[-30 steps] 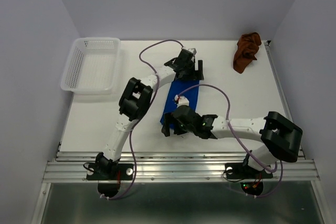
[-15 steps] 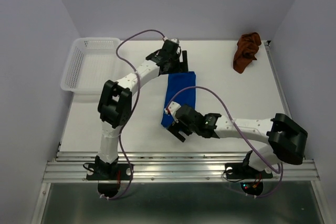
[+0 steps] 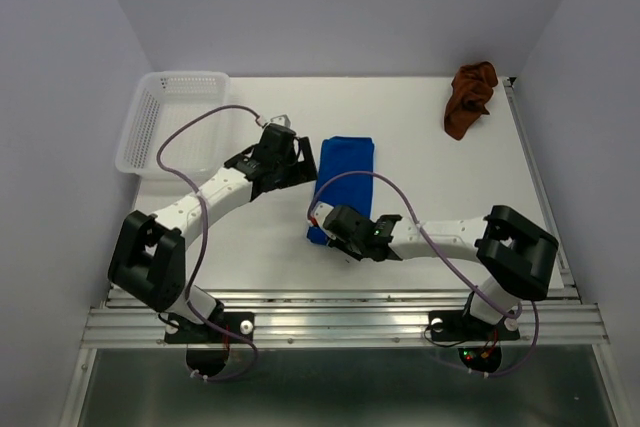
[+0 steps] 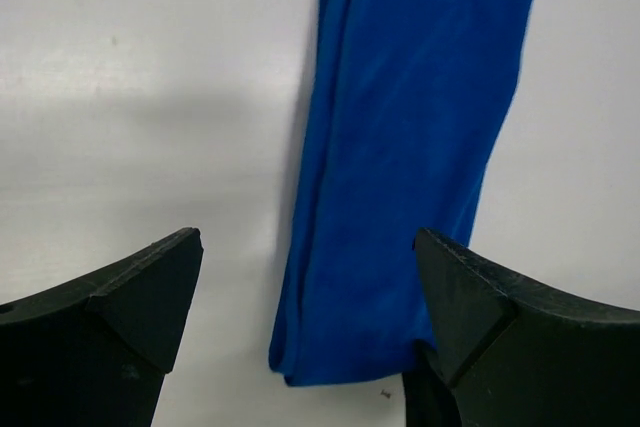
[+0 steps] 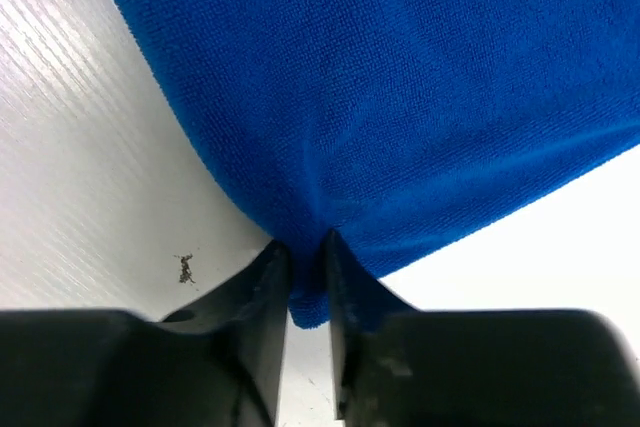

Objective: Roll the towels
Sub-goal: Roll the towel

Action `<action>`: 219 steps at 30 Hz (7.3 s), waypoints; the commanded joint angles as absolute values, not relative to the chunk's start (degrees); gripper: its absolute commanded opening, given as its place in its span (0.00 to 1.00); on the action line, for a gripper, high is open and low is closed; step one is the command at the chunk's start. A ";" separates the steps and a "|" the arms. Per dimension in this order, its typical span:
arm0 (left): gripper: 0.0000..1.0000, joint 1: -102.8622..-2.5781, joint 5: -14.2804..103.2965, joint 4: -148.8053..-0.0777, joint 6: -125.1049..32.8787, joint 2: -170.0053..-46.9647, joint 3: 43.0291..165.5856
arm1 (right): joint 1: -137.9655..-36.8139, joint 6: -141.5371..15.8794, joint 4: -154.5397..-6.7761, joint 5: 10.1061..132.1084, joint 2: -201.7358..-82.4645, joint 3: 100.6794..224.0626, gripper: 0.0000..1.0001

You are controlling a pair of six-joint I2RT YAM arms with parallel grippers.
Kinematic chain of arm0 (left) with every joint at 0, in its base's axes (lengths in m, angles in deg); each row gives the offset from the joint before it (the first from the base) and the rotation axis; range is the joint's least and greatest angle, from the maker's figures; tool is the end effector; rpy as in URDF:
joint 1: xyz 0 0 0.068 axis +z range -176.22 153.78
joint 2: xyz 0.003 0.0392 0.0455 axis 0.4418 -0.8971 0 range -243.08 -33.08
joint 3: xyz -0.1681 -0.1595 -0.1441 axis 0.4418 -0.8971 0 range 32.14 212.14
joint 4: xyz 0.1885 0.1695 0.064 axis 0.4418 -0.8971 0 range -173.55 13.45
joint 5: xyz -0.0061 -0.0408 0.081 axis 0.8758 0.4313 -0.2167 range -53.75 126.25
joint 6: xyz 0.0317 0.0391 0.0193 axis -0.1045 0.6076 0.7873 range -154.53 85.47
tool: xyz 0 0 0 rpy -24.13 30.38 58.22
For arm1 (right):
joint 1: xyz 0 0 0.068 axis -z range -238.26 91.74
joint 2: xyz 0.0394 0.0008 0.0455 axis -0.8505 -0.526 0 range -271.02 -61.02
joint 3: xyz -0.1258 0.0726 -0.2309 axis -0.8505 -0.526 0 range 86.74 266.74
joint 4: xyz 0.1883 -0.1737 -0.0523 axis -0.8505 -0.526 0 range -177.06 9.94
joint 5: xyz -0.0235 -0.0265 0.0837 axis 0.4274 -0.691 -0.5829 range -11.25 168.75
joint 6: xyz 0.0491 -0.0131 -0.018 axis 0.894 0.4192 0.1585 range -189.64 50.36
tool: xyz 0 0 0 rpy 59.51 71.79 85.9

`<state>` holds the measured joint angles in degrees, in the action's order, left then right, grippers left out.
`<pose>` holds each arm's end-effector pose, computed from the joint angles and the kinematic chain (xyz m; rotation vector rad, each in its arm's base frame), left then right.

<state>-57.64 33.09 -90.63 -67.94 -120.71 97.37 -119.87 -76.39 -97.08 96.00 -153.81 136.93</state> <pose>0.2968 -0.1791 0.2743 -0.0707 2.2644 -0.5596 0.1560 0.2663 0.1624 -1.3387 2.1576 -0.0242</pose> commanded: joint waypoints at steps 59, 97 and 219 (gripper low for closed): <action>0.96 -61.29 47.95 -76.98 -66.88 -113.40 73.27 | -93.95 -59.98 -105.55 66.00 -162.89 155.12 0.34; 0.39 -61.38 43.81 -78.04 -60.20 -133.54 87.16 | -93.95 -81.49 -96.78 93.78 -156.65 147.30 0.20; 0.81 -53.91 50.67 -72.50 -73.82 -134.33 84.26 | -84.45 -59.17 -113.63 50.08 -161.14 158.20 0.58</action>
